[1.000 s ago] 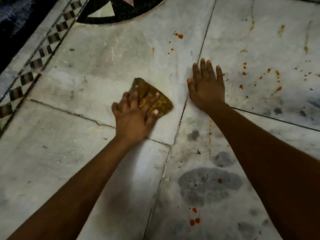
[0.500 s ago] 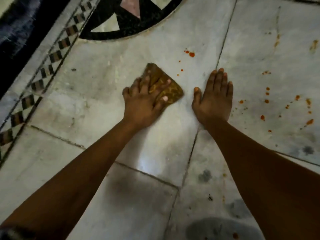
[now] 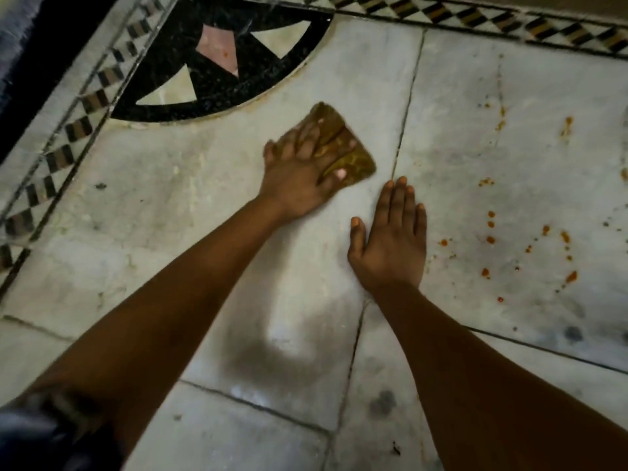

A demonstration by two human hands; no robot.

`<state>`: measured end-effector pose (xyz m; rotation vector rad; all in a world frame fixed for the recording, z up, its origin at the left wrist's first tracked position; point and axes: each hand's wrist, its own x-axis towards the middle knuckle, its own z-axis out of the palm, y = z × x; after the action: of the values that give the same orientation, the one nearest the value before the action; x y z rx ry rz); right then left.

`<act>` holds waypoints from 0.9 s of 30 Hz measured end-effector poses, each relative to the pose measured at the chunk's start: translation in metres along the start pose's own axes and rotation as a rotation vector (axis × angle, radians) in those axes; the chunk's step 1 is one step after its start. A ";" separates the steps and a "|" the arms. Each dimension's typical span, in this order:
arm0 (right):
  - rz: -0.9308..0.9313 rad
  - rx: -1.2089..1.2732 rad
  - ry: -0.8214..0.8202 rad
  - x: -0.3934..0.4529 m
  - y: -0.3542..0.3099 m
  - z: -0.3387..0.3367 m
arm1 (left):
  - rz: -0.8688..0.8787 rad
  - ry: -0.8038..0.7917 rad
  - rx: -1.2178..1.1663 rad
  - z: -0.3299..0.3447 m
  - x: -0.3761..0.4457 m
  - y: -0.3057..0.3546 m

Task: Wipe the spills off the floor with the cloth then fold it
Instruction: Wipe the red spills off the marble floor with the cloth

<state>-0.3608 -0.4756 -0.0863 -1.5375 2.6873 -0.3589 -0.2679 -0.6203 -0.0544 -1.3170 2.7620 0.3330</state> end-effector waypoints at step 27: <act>0.006 0.001 0.040 -0.001 -0.001 0.001 | -0.222 0.005 -0.074 -0.006 0.059 0.031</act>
<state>-0.3591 -0.4757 -0.0873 -1.5386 2.7201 -0.3949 -0.3292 -0.6472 -0.0518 -1.6249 2.5947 0.4203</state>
